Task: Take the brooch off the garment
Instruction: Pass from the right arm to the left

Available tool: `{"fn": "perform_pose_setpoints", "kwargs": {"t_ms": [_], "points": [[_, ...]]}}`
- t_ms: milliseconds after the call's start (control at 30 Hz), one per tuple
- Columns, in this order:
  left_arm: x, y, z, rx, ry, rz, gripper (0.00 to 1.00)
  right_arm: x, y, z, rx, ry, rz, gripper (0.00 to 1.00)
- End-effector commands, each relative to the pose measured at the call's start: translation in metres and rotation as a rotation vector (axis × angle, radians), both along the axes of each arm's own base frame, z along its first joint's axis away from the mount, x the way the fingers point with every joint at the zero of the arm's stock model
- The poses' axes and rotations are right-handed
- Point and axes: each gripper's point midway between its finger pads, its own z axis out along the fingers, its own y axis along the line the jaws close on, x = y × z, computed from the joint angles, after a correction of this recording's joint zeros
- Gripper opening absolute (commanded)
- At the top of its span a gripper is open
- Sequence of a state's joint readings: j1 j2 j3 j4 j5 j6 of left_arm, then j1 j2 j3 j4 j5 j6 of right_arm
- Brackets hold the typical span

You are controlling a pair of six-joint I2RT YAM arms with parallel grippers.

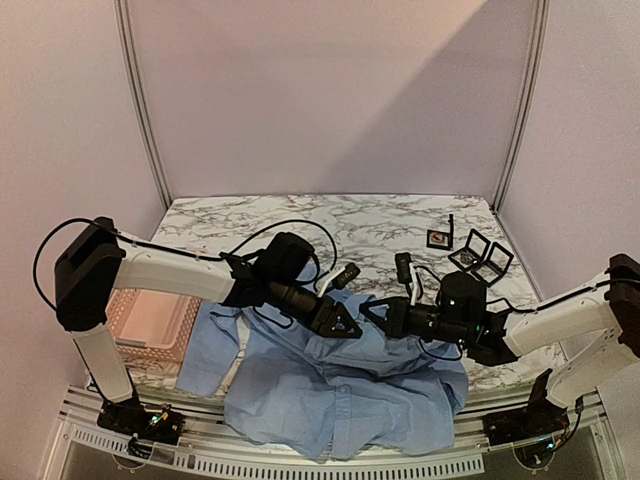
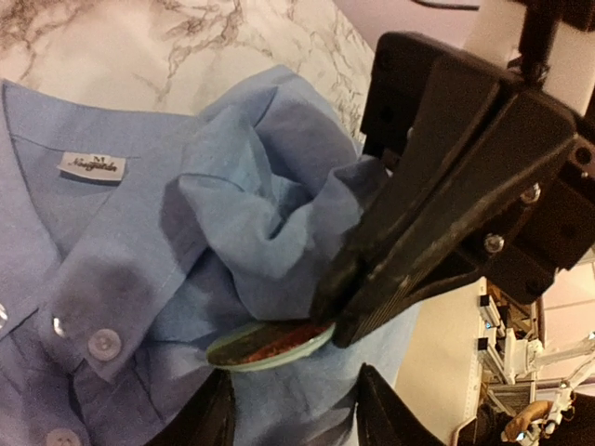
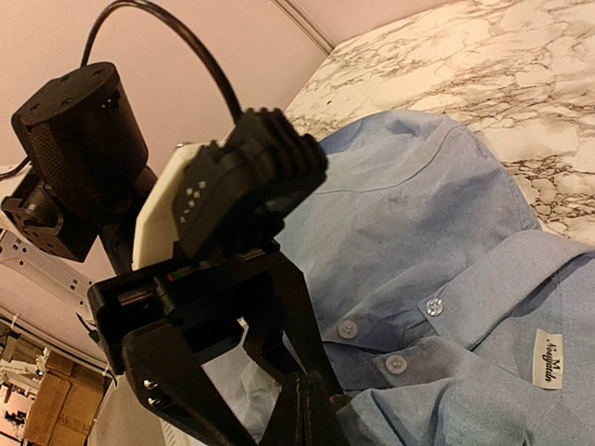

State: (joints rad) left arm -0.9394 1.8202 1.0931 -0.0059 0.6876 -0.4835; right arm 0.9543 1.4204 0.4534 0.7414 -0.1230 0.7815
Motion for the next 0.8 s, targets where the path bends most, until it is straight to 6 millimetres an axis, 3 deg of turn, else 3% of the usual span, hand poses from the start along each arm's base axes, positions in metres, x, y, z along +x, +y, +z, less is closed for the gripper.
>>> {"fn": "perform_pose_setpoints", "kwargs": {"t_ms": [0,333,600,767], "points": [[-0.006,-0.007,0.003,-0.059,0.022,-0.016,0.4,0.002,0.005,0.008,0.044,-0.019,0.015,0.0],[-0.019,-0.014,0.006,-0.1,0.08,-0.043,0.0,0.004,0.007,-0.002,0.002,-0.002,0.013,0.03],[-0.028,-0.012,-0.005,-0.042,0.087,-0.034,0.0,0.0,-0.013,-0.01,-0.116,0.035,-0.032,0.36],[-0.034,-0.009,-0.011,-0.004,0.087,-0.038,0.0,-0.007,-0.028,-0.022,-0.293,0.083,-0.088,0.43]]}}
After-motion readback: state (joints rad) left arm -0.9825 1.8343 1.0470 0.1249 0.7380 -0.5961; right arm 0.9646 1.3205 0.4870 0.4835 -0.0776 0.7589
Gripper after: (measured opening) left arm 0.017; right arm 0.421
